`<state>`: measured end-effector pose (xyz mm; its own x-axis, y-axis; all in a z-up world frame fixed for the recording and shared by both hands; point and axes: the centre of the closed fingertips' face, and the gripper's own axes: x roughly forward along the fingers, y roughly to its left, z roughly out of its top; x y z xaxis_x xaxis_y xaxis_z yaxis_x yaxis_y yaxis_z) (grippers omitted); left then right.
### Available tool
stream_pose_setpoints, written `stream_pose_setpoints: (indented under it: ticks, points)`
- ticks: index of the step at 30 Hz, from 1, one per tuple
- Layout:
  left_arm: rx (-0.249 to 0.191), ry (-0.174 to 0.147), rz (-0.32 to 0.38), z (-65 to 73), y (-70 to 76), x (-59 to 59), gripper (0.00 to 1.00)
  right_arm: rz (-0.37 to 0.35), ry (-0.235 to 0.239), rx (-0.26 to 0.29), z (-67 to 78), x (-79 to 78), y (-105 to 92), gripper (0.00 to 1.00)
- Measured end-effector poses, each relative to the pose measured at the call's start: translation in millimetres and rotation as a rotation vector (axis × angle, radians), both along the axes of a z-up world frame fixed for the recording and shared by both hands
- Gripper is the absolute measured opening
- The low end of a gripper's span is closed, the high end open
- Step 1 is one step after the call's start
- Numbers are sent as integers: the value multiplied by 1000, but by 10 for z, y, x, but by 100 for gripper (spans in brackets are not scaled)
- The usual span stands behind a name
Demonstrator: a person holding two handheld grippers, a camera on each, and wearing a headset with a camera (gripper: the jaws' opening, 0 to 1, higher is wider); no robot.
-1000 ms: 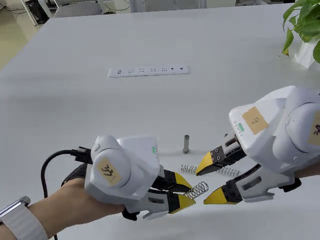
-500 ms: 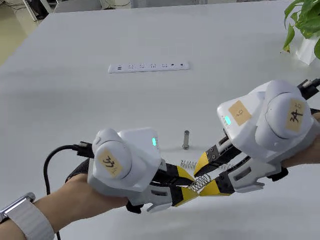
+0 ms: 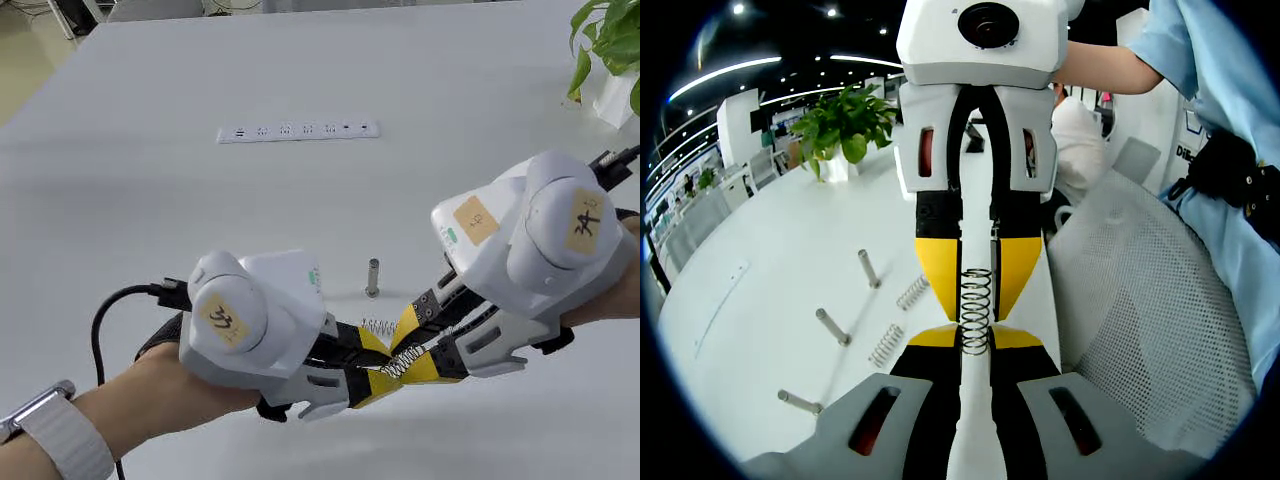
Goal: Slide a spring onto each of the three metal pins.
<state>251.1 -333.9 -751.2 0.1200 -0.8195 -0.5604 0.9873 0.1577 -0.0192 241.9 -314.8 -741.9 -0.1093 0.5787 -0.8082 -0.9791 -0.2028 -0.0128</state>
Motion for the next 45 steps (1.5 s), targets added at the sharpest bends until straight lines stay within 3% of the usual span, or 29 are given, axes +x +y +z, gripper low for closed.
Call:
stream_pose_setpoints:
  ticks: [30, 45]
  points:
    - [-52, -2, 18, 48, -40, 5, 6, -11, 26, -21, 21, 16, -32, 7]
    - [-85, -32, 50, 34, -3, 37, 8, -8, 26, -37, -14, 48, -20, 7]
